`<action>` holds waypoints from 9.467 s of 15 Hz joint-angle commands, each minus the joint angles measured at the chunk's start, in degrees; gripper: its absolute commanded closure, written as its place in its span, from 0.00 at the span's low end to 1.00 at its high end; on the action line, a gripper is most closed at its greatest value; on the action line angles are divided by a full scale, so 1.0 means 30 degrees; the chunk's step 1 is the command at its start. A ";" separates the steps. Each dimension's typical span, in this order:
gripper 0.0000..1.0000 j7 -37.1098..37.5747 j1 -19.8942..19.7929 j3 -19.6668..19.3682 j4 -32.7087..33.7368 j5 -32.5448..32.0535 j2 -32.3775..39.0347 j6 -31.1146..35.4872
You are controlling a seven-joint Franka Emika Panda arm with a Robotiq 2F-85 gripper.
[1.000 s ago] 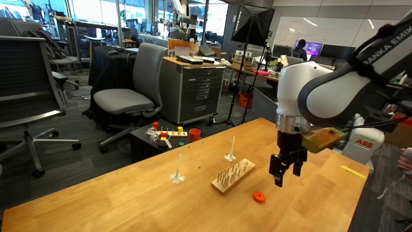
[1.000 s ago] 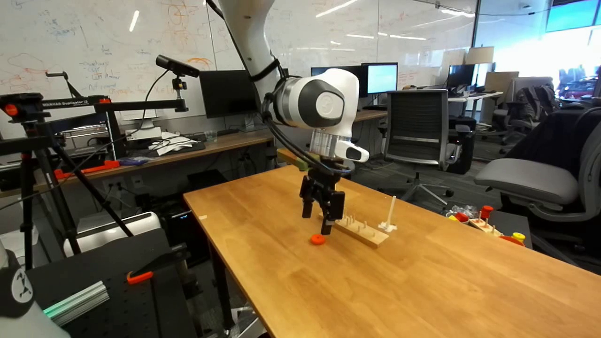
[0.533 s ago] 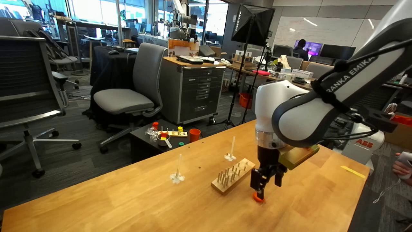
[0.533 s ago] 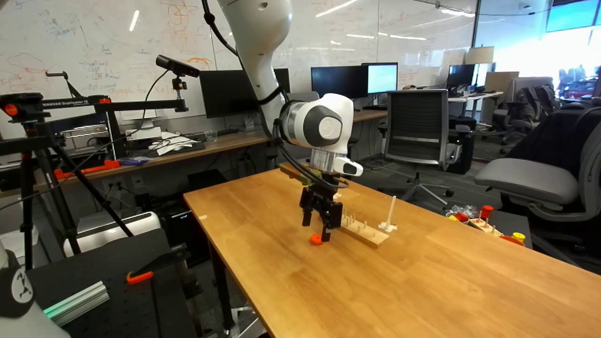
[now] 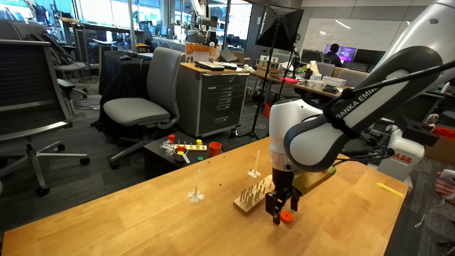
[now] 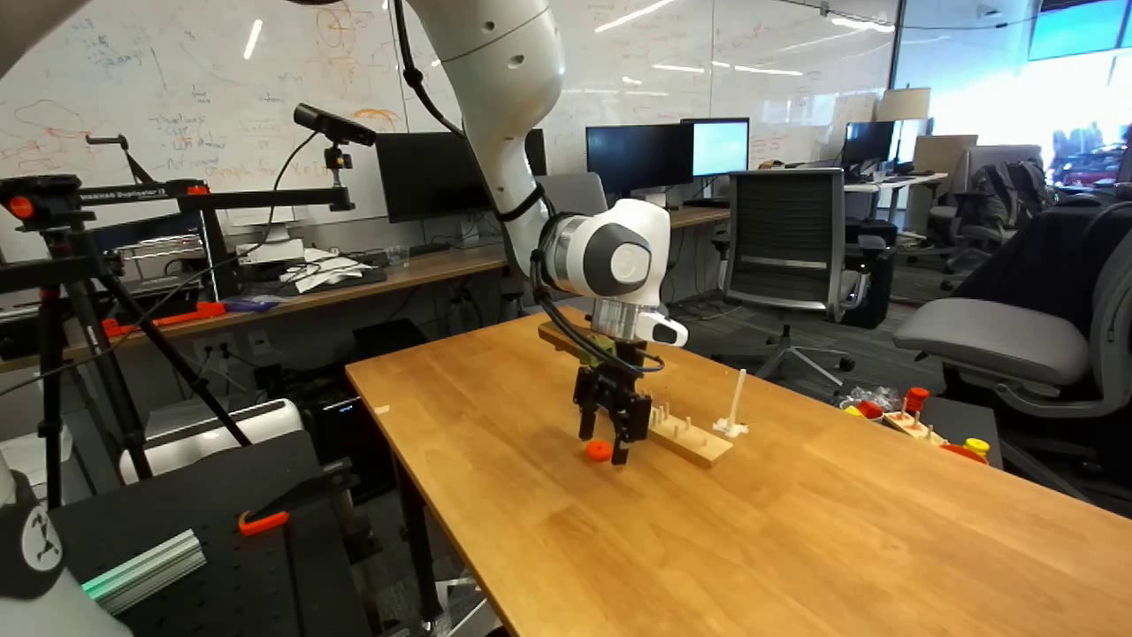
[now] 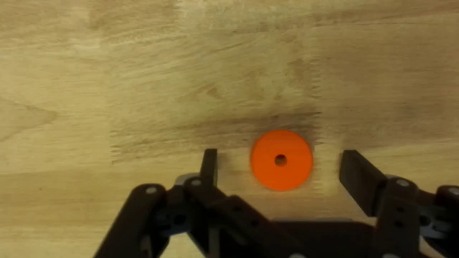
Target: Place the orange disk on the wooden base
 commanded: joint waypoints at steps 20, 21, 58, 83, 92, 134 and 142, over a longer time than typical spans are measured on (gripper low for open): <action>0.82 0.0542 -0.1186 -0.0248 0.0605 0.1500 -0.2102 -0.1948; 0.82 0.0674 -0.1129 -0.0355 0.0717 0.1363 -0.2136 -0.1964; 0.82 0.0913 -0.1482 -0.0202 0.8829 0.1236 0.3434 -0.4880; 0.82 0.1355 -0.1733 -0.0601 0.8229 0.1326 0.2511 -0.5644; 0.82 0.1428 -0.1799 -0.0695 0.7922 0.1331 0.2013 -0.5609; 0.82 0.1241 -0.2259 -0.0396 0.7608 0.2151 0.2067 -0.5620; 0.82 0.1287 -0.2337 -0.0467 0.7654 0.2136 0.2011 -0.5655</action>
